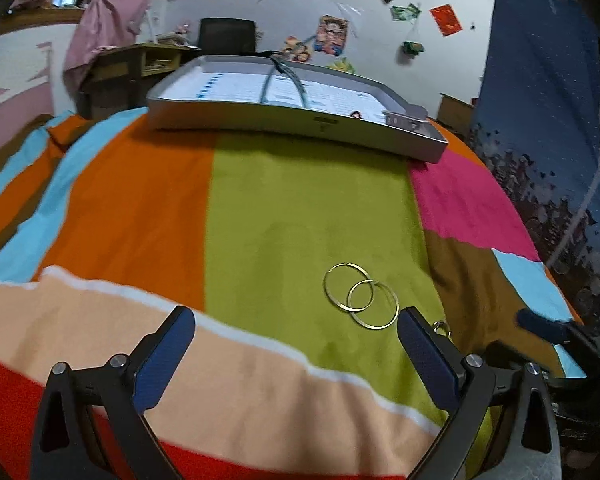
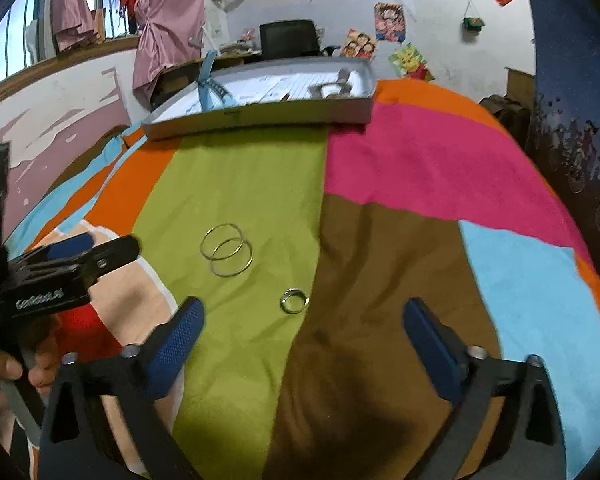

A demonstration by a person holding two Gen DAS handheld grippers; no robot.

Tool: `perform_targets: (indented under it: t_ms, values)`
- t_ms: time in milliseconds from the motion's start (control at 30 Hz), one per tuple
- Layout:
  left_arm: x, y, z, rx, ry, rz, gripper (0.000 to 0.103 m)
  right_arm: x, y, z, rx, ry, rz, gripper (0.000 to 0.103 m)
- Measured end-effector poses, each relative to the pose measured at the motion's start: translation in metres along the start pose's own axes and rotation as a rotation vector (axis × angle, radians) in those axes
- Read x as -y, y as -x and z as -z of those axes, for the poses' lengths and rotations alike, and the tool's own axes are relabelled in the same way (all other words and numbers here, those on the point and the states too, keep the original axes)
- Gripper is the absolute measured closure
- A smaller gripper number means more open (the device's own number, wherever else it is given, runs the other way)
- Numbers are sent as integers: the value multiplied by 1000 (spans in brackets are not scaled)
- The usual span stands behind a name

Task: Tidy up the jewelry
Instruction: 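Grasp the small silver ring with the right tool while the left tool grasps the silver hoops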

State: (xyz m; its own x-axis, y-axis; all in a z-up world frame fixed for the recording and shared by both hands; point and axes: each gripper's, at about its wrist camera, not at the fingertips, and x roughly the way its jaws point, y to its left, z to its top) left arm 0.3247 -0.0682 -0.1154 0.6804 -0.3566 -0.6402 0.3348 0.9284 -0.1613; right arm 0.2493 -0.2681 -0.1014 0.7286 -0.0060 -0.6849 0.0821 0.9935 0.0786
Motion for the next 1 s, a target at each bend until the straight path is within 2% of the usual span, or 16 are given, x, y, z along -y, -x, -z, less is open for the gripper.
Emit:
perform_targets:
  t_ms: [67,267,367,467,600,667,800,867,1000]
  values:
    - [1,-6,-1,-5,-18,35,15,-2,-10,1,-25,8,-7,41]
    - [3,-21,-2,-31,-47,123,31,0,-35,4,-83,-26,-43,60]
    - [3,-30,-1,-52,-36,151,39,-1,-44,5,-96,-38,-45,60]
    - [2,-38,0,-59,-23,168,44,-4,-53,7,-107,-41,-41,67]
    - [4,-49,-2,-73,-16,201,54,-8,-65,8,-118,-56,-43,67]
    - [5,-55,-1,-86,-16,216,59,-10,-70,8,-121,-56,-45,71]
    - [13,-68,-2,-123,-35,212,68,-13,-80,7,-128,-77,-52,74]
    - [17,-77,-4,-146,-36,199,69,-13,-84,6,-128,-98,-58,79]
    - [22,-79,-1,-148,-50,183,72,-11,-90,6,-126,-131,-69,82]
